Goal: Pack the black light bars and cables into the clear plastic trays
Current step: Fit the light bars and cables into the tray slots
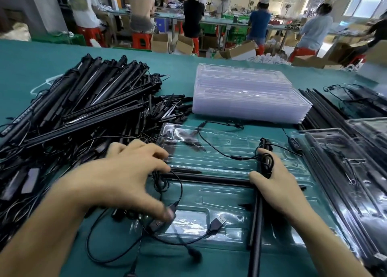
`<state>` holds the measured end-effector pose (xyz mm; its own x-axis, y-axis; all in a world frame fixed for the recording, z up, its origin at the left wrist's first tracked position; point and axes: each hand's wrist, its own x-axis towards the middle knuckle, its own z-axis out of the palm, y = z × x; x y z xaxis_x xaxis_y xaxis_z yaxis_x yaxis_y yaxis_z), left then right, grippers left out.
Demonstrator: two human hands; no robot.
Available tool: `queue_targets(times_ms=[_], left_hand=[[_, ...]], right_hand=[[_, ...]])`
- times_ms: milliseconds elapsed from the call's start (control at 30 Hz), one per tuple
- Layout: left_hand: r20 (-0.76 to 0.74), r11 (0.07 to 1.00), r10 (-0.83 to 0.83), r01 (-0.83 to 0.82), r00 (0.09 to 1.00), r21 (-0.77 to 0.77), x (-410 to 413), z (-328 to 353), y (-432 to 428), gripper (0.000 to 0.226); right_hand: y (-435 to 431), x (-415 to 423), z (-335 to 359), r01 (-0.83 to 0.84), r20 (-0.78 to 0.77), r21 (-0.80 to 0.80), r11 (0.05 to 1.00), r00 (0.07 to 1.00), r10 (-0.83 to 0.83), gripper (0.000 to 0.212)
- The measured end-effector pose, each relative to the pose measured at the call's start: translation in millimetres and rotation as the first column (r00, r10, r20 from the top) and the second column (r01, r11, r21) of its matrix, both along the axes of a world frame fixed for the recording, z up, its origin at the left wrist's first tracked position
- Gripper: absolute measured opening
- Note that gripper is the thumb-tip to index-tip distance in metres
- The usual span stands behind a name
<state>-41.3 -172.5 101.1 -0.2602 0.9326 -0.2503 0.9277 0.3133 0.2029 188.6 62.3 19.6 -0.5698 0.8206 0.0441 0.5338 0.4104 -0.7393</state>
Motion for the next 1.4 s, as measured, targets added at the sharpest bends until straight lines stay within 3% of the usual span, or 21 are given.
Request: queue_targets(times_ms=[133, 233, 333, 467, 733, 867, 1000, 1133, 1300, 1400], left_hand=[[-0.062, 0.99, -0.129, 0.133, 0.99, 0.056, 29.5, -13.6, 31.9, 0.114], [-0.055, 0.966, -0.239, 0.243, 0.969, 0.086, 46.7, -26.8, 49.9, 0.093], [-0.096, 0.955, -0.257, 0.268, 0.962, 0.129, 48.6, -38.9, 51.2, 0.068], [-0.136, 0.946, -0.232, 0.256, 0.963, 0.201, 40.3, -53.7, 35.0, 0.069], [-0.326, 0.934, -0.05, 0.159, 0.944, 0.32, 11.4, -58.1, 24.0, 0.087], [-0.462, 0.898, 0.081, 0.136, 0.883, 0.418, -8.9, -56.8, 19.7, 0.061], [-0.531, 0.903, 0.136, 0.116, 0.836, 0.414, -37.1, -54.0, 5.3, 0.03], [-0.547, 0.886, 0.294, -0.008, 0.784, 0.463, -62.7, -59.7, -1.4, 0.022], [-0.603, 0.836, 0.445, -0.064, 0.662, 0.546, -94.3, -70.0, -1.7, 0.03], [-0.582, 0.79, 0.518, -0.09, 0.627, 0.607, -103.6, -73.3, 5.3, 0.007]], right_hand=[[-1.3, -0.7, 1.1, 0.011, 0.009, 0.009, 1.0, 1.0, -0.011, 0.063], [-2.1, -0.5, 1.4, 0.014, -0.001, 0.007, 1.0, 1.0, -0.014, 0.062], [-3.3, 0.0, 2.0, 0.007, -0.007, 0.008, 1.0, 1.0, -0.007, 0.063], [-3.5, -0.4, 1.6, 0.006, 0.0, 0.013, 1.0, 1.0, -0.006, 0.063], [-4.2, 0.2, 0.2, 0.015, -0.013, 0.009, 1.0, 1.0, -0.015, 0.062], [-4.1, 0.7, 1.4, 0.013, -0.012, 0.001, 1.0, 1.0, -0.013, 0.062], [-4.5, 1.1, 2.0, 0.013, 0.006, 0.015, 1.0, 1.0, -0.013, 0.062], [-4.8, -0.3, 5.0, 0.003, 0.069, 0.027, 1.0, 0.998, -0.005, 0.063], [-0.8, 0.4, 8.1, -0.01, 0.09, 0.031, 0.999, 0.996, 0.008, 0.062], [0.1, 1.7, 7.7, -0.017, 0.062, 0.025, 1.0, 0.998, 0.015, 0.061]])
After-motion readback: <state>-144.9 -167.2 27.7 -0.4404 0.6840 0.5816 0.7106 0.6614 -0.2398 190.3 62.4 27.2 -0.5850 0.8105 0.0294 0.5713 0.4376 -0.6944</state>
